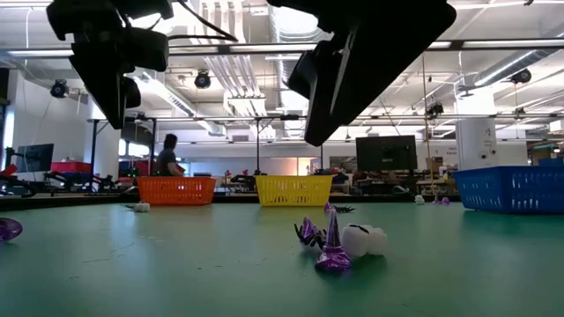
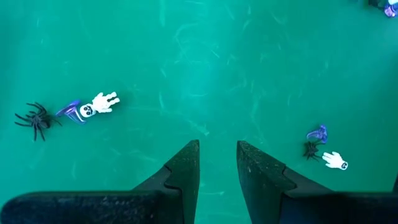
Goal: Sort Halloween decoration
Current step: Put the white skeleton toy into the blue basket
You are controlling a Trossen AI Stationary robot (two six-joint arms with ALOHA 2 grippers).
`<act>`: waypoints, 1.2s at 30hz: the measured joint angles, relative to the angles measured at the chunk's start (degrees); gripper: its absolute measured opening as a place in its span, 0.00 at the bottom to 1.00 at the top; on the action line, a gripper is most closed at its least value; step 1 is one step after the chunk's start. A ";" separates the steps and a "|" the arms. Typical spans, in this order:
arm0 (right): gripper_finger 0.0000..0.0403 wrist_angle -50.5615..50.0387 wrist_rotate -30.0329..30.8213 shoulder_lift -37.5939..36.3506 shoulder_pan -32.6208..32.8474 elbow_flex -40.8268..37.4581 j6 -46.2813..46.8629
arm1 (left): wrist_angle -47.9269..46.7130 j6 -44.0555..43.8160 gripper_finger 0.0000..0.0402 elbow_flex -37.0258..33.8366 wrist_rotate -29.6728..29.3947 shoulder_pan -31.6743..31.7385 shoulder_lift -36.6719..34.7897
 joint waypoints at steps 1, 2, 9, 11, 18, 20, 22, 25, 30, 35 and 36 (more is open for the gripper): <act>0.46 0.08 0.02 0.00 0.20 0.00 -0.43 | -0.01 -0.24 0.22 0.00 -0.01 0.00 0.00; 0.46 0.32 -0.03 0.24 0.33 0.00 -1.03 | 0.00 -0.37 0.22 0.00 0.00 0.00 -0.01; 0.46 2.57 -2.99 4.23 2.20 -0.09 -1.08 | 0.03 -2.41 0.22 0.00 0.00 0.00 0.01; 0.46 2.64 -3.01 5.06 2.65 -0.07 -0.46 | 0.02 -2.74 0.22 0.00 0.00 0.00 0.00; 0.46 2.65 -2.25 7.19 3.34 0.07 -0.48 | 0.40 -3.00 0.22 0.00 -0.01 0.00 0.00; 0.46 2.76 -1.97 8.00 3.33 0.00 -0.44 | 0.47 -3.20 0.22 0.00 -0.01 0.00 0.01; 0.46 2.62 -1.90 8.46 3.32 0.01 -0.43 | 0.59 -3.19 0.22 0.00 -0.02 0.00 0.01; 0.45 2.71 -1.92 9.01 3.30 0.09 0.60 | 0.97 -3.19 0.22 0.00 -0.01 0.00 0.01; 0.35 2.51 -1.88 8.87 3.24 0.09 3.06 | 1.03 -3.19 0.22 0.00 0.00 0.00 0.01; 0.17 2.34 -2.54 8.76 3.26 0.09 5.36 | 1.03 -3.19 0.22 0.00 0.00 0.02 0.01; 0.14 2.30 -2.71 8.76 3.26 0.07 5.66 | 1.03 -3.18 0.22 0.00 0.00 0.00 0.01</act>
